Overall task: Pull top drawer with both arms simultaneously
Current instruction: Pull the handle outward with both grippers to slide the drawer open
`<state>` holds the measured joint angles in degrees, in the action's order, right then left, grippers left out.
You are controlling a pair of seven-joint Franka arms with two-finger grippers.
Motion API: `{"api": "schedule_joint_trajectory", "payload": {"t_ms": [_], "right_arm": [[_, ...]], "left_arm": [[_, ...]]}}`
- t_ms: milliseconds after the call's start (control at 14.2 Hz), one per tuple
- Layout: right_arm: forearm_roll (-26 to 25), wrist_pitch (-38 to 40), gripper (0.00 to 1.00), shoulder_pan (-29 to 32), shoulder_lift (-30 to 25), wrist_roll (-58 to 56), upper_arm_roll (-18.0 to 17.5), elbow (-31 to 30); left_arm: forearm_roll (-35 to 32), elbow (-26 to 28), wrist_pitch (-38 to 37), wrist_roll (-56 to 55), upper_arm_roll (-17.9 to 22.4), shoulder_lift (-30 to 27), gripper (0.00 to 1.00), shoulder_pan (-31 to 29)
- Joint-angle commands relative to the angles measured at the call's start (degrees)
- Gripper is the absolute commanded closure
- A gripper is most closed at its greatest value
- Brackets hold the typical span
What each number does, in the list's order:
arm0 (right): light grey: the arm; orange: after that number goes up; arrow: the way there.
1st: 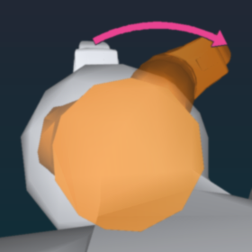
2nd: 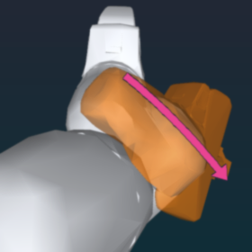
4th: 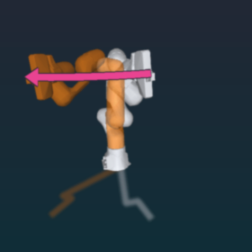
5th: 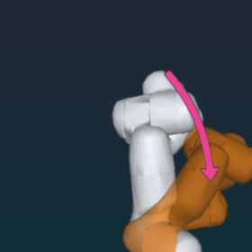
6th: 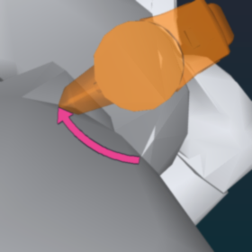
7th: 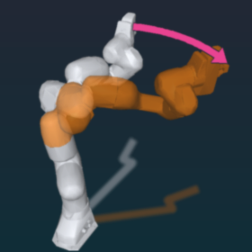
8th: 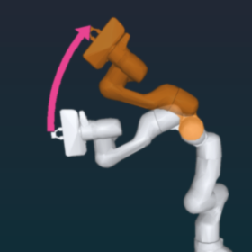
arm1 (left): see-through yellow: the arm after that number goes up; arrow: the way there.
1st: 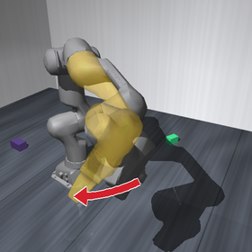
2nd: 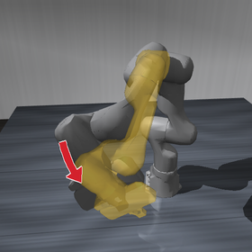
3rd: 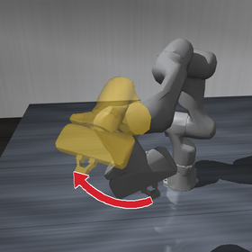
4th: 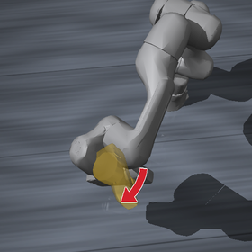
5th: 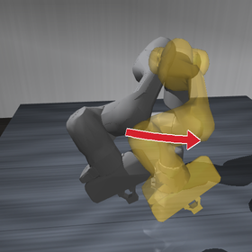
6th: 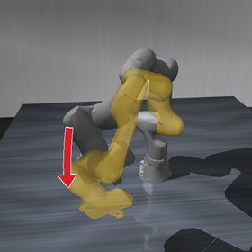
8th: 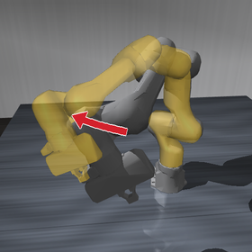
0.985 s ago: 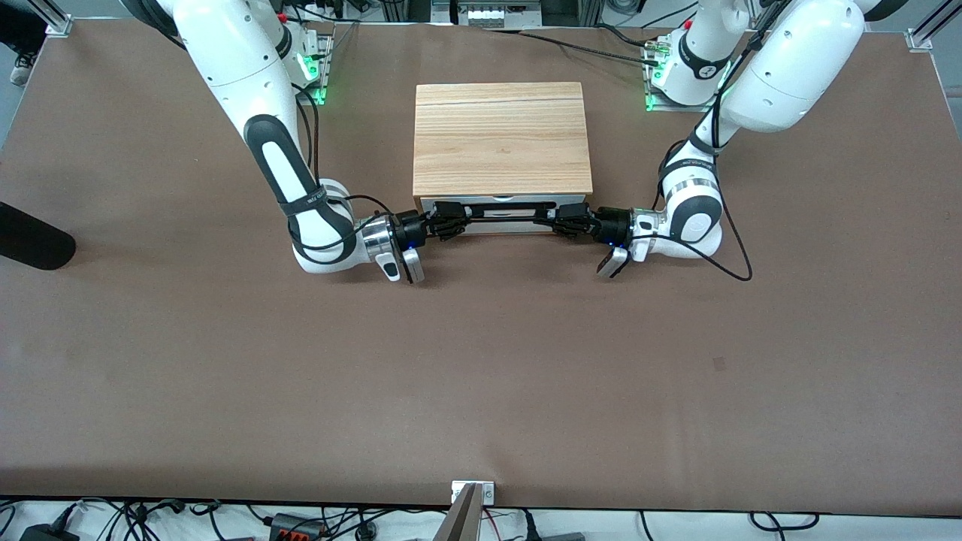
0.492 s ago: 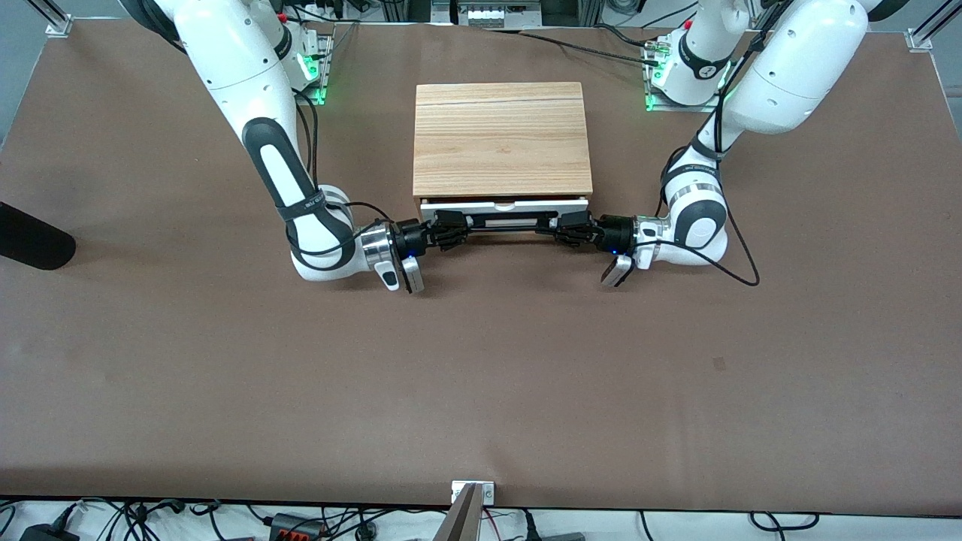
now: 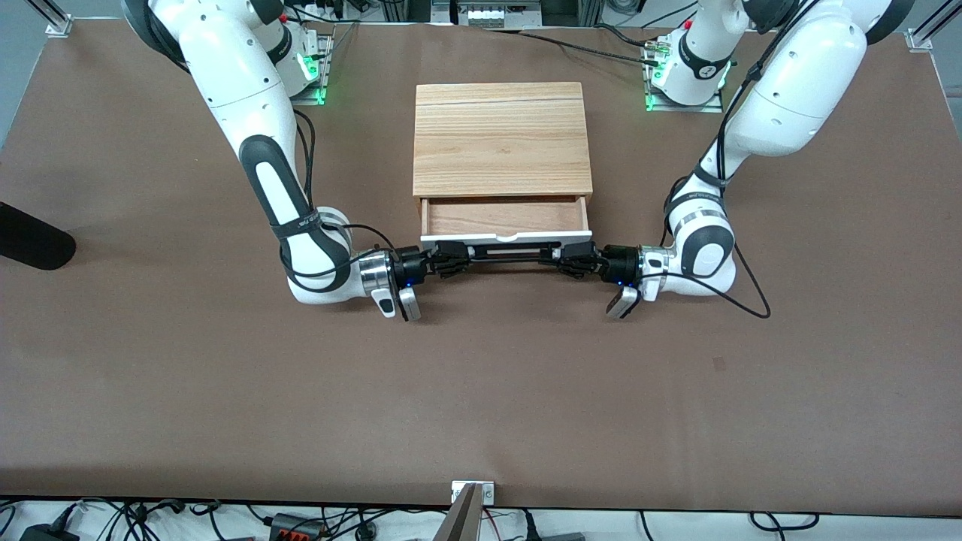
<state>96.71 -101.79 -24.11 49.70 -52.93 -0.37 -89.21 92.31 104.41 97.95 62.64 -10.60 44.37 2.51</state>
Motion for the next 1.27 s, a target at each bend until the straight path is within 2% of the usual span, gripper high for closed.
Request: {"api": "schedule_joint_trajectory", "payload": {"t_ms": [0,141,211,281,352,422,492,563,985,1196], "right_arm": [[0.1,0.5,0.97,0.3,2.1,2.8,-0.3,4.2],[0.1,-0.1,0.97,0.6,2.9,4.0,-0.3,6.3],[0.1,-0.1,0.97,1.0,3.5,4.5,-0.2,7.5],[0.1,-0.3,0.97,1.2,3.9,4.9,-0.2,8.3],[0.0,-0.6,0.96,1.2,3.9,5.1,-0.2,8.7],[-0.2,-1.2,0.89,1.3,3.8,5.1,-0.2,8.7],[-0.2,-1.6,0.5,1.3,3.7,5.2,-0.2,8.7],[-0.3,-1.9,0.0,1.3,3.6,5.4,-0.2,8.7],[-0.4,-1.9,0.0,1.0,3.0,5.5,1.2,8.7],[-3.1,-2.0,0.0,0.6,2.9,6.2,3.1,8.9]], "left_arm": [[0.1,-7.0,-0.4,0.7,0.2,4.8,0.96,-0.9],[0.1,-7.5,-0.4,0.7,0.2,5.1,0.95,-0.8],[0.1,-7.5,-0.5,0.7,0.2,5.2,0.92,-0.9],[0.1,-7.5,-0.5,0.7,0.2,5.1,0.74,-0.9],[0.0,-7.4,-0.5,0.7,0.2,5.2,0.47,-0.8],[0.0,-7.1,-0.5,1.7,0.2,5.1,0.0,-0.9],[0.0,-7.1,-0.6,1.6,0.2,4.9,0.0,-1.1],[-0.5,-7.2,-0.7,1.5,0.2,4.9,0.0,-1.5],[-3.7,-7.7,-0.7,1.1,0.2,4.2,0.0,-2.2],[-11.8,-13.4,-0.5,0.6,0.3,4.1,0.0,-3.7]]}}
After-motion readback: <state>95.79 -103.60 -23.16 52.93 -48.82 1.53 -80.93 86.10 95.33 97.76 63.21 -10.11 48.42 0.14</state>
